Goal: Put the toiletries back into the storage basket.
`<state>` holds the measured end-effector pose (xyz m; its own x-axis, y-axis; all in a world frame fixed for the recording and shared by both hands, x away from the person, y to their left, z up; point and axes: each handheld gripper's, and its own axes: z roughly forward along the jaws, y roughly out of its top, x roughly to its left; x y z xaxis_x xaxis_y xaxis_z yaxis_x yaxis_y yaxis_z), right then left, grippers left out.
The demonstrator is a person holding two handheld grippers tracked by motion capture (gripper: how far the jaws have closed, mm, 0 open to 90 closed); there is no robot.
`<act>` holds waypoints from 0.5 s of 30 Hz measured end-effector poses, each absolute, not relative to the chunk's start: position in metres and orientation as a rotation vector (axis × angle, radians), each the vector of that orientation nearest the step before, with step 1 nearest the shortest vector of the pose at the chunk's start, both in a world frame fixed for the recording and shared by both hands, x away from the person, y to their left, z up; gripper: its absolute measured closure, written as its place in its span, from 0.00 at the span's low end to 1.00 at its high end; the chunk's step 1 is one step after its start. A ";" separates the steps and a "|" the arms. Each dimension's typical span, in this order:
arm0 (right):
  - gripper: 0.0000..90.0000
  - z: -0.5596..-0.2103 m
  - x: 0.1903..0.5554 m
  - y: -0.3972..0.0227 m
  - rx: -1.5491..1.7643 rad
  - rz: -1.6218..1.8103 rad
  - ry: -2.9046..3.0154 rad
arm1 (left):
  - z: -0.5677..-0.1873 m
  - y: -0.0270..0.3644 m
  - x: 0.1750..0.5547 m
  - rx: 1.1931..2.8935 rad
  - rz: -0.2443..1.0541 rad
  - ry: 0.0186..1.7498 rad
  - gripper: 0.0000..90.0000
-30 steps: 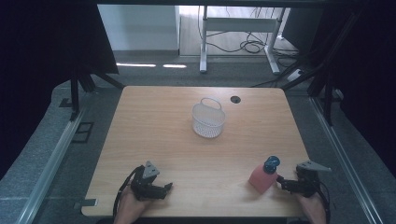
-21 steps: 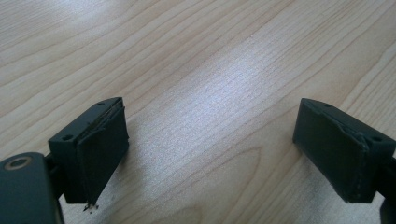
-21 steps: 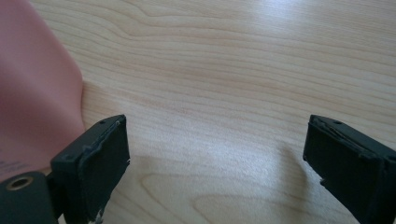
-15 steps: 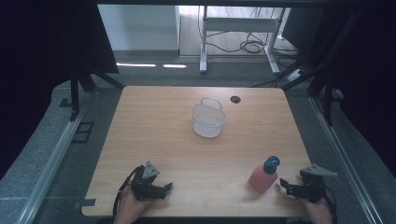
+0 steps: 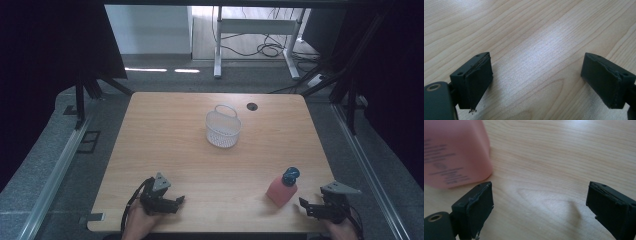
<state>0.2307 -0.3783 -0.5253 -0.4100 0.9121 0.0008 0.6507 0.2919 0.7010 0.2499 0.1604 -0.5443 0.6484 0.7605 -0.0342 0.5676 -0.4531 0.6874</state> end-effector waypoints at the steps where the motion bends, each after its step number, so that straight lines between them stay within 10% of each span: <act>1: 0.08 -0.524 0.228 -0.377 1.396 0.891 2.177 | -0.544 0.160 0.250 2.186 0.366 1.027 0.11; 15: 0.05 -0.513 0.212 -0.362 1.304 0.980 2.257 | -0.544 0.161 0.250 2.187 0.367 1.026 0.11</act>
<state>0.2124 -0.3624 -0.5135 -0.5122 0.8581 0.0360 0.6124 0.3354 0.7159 0.2499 0.1605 -0.5442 0.6490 0.7601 -0.0325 0.5672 -0.4550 0.6865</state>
